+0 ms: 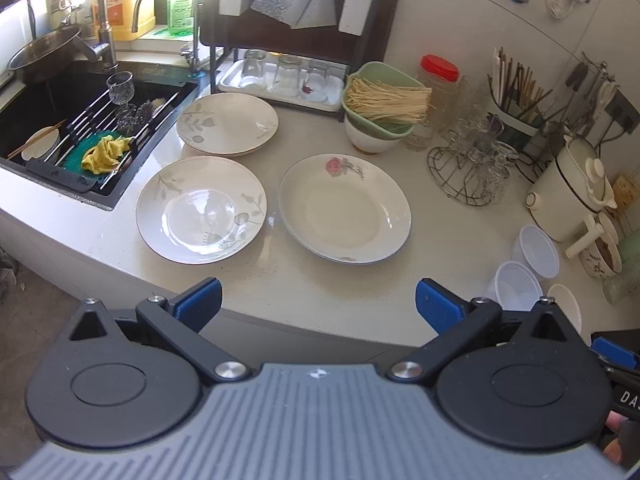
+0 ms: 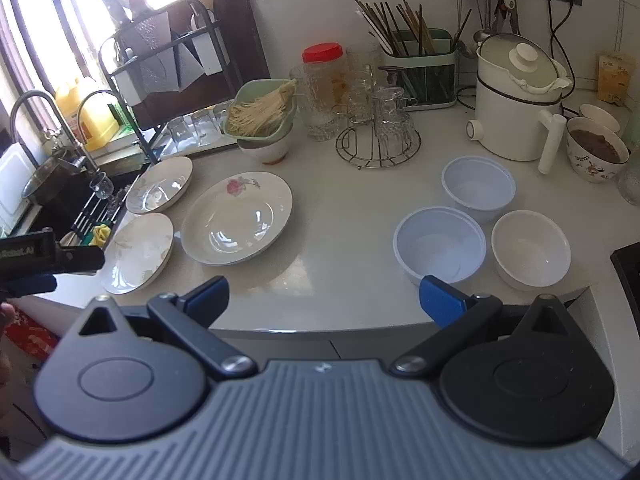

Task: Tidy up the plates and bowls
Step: 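Move both grippers toward the rim of the leaf-pattern plate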

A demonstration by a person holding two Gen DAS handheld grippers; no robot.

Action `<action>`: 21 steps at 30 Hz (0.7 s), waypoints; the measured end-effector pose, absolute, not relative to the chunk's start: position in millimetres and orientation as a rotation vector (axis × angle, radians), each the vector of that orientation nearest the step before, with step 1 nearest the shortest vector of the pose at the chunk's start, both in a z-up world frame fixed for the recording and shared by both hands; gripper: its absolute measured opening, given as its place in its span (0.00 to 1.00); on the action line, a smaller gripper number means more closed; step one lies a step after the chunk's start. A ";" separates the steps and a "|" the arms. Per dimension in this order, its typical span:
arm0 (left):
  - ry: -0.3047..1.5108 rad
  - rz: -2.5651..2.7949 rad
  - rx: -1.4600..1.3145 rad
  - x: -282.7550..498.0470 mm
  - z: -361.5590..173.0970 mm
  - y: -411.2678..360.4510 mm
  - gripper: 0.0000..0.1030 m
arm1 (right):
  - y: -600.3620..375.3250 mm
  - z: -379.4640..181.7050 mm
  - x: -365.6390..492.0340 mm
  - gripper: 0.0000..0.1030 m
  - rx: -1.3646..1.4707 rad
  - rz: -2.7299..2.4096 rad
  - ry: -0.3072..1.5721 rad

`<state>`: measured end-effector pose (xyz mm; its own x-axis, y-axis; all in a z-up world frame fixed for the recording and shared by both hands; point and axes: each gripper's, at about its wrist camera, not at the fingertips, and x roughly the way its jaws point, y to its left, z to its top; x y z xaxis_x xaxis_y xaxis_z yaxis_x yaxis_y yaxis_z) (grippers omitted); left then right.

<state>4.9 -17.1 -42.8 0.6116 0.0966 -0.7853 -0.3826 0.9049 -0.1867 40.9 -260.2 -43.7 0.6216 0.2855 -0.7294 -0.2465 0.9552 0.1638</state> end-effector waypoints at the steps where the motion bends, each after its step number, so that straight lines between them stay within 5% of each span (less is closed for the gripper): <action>1: 0.873 0.285 -0.356 5.8 -43.2 -14.1 1.00 | -258.4 -44.2 41.1 1.00 0.052 0.316 0.845; 21: 0.890 0.129 -0.280 63.8 -63.1 107.5 1.00 | -158.1 -52.7 48.2 1.00 0.158 0.246 0.786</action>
